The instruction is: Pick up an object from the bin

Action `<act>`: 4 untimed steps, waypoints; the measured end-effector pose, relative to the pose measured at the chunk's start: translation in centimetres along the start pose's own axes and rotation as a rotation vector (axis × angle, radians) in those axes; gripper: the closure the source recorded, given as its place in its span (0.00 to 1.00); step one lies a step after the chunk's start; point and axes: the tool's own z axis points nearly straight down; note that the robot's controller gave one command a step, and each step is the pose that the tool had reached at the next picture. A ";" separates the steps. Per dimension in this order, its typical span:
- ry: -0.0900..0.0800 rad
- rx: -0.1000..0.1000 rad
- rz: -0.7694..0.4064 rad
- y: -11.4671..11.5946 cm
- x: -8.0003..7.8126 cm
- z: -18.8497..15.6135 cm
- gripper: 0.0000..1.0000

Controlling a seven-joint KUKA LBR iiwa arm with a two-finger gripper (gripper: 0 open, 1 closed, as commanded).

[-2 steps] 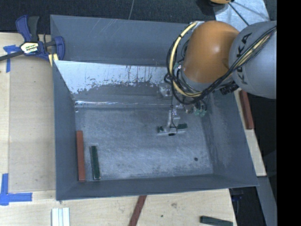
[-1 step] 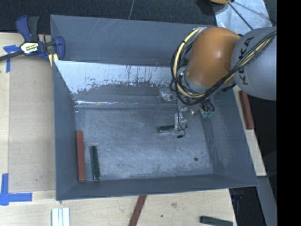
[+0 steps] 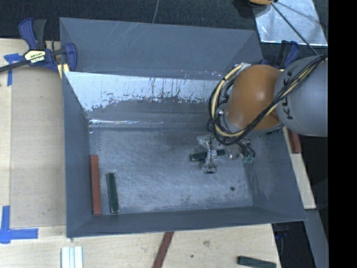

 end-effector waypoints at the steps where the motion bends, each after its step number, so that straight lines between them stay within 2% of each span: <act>1: 0.000 0.000 0.000 0.0 0.0 0.0 1.00; 2: 0.003 -0.001 0.000 0.0 0.2 -0.3 1.00; 3: -0.005 0.002 -0.148 -3.5 1.1 -4.1 1.00; 4: 0.002 -0.001 -0.089 0.2 -3.0 -25.0 1.00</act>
Offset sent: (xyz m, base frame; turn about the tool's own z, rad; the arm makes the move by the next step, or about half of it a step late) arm -0.0220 -0.0079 0.1922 0.0151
